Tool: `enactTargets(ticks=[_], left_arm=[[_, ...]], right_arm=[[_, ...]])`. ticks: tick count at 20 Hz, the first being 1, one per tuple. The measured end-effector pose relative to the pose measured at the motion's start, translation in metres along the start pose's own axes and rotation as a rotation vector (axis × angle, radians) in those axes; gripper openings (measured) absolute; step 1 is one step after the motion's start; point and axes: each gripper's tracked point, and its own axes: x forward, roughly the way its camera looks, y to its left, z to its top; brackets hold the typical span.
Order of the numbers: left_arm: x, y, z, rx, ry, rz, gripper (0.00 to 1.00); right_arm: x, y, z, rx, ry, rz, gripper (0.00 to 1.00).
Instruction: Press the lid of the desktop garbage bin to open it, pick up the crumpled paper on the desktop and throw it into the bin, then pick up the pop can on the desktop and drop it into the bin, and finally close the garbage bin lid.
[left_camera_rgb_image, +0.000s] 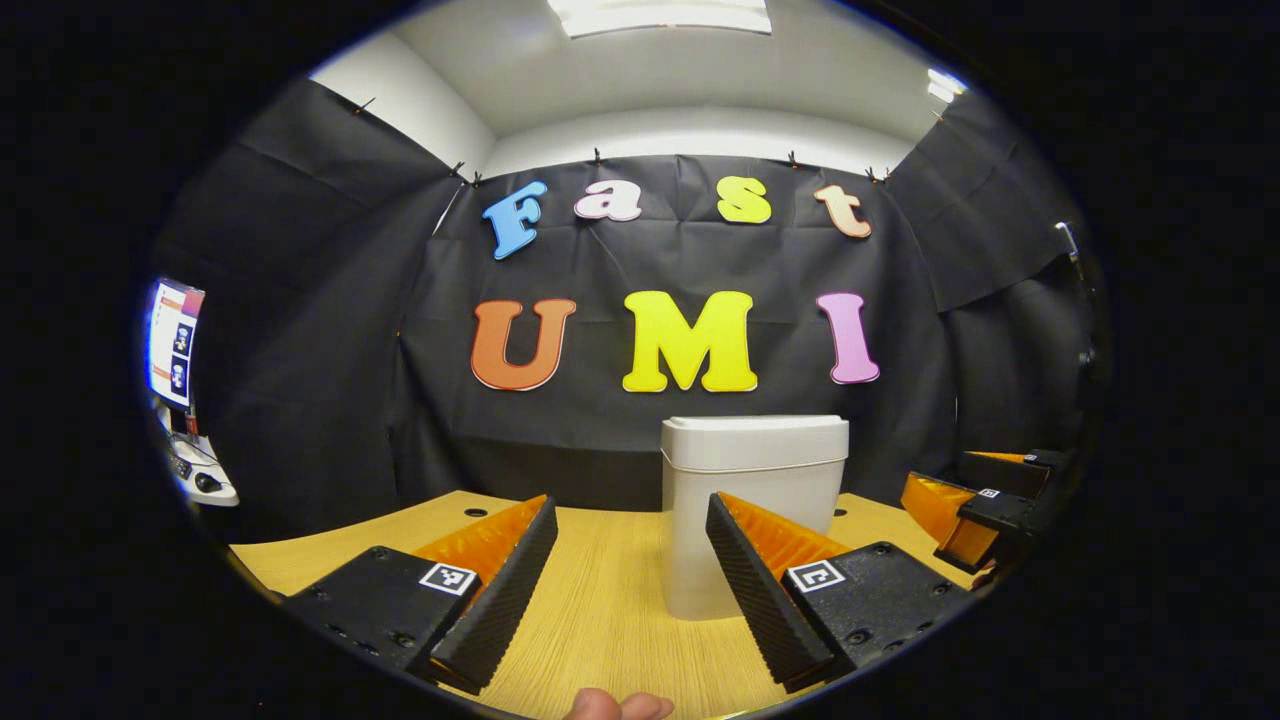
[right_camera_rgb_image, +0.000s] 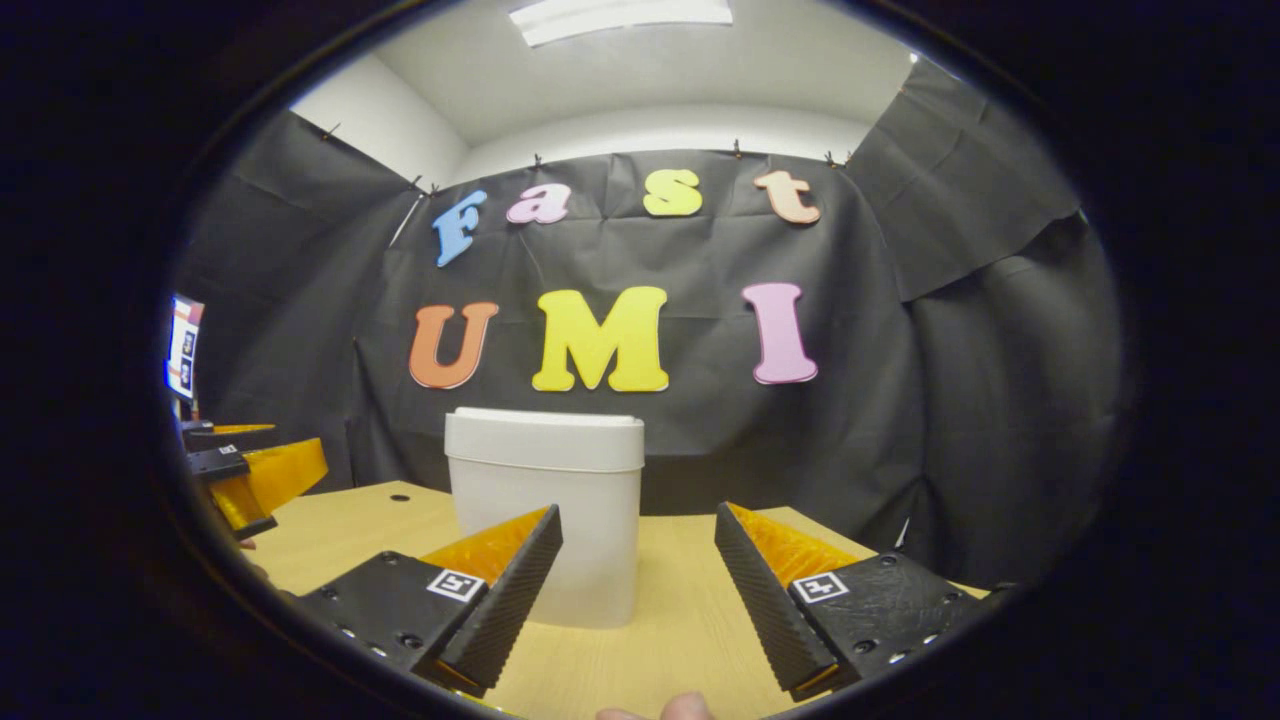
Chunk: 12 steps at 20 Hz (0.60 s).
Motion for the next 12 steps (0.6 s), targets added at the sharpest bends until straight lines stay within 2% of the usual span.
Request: enactTargets(ticks=[12], left_arm=[[0.0020, 0.0018, -0.0026, 0.015, 0.011, 0.001, 0.96]], right_arm=[[-0.0051, -0.0026, -0.0028, -0.003, 0.003, -0.023, 0.98]])
